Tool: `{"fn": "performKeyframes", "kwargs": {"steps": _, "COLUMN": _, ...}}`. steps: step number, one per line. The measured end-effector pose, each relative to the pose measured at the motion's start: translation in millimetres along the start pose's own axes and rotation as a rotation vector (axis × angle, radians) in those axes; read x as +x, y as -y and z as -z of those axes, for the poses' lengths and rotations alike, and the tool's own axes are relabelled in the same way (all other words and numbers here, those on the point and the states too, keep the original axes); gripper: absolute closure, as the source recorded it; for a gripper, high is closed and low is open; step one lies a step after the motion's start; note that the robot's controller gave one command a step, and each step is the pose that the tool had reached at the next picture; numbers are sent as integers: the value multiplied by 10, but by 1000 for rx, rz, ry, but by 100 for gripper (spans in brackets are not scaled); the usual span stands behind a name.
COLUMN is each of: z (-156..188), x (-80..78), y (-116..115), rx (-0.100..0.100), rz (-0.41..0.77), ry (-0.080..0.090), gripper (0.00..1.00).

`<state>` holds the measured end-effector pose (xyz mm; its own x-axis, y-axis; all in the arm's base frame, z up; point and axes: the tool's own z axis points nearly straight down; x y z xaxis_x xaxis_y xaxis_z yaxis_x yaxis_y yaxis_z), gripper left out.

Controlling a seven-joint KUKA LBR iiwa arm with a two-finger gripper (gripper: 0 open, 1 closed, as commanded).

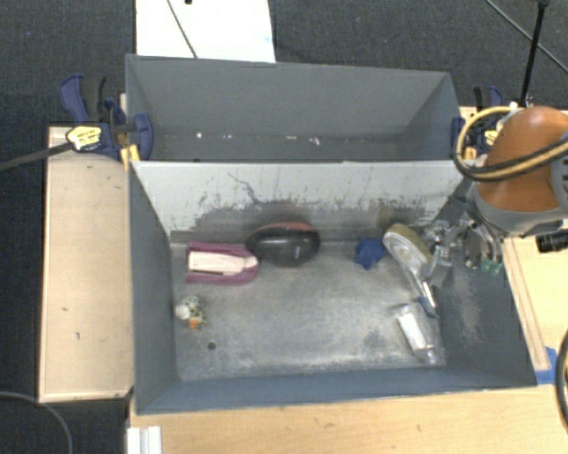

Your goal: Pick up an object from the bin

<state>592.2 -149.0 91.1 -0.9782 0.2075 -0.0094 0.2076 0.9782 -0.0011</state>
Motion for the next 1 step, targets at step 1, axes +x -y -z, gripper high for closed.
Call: {"fn": "performKeyframes", "kwargs": {"steps": 1, "z": 1108, "x": 329, "y": -16, "rx": -1, "rz": 247, "ry": 0, "gripper": 100}}
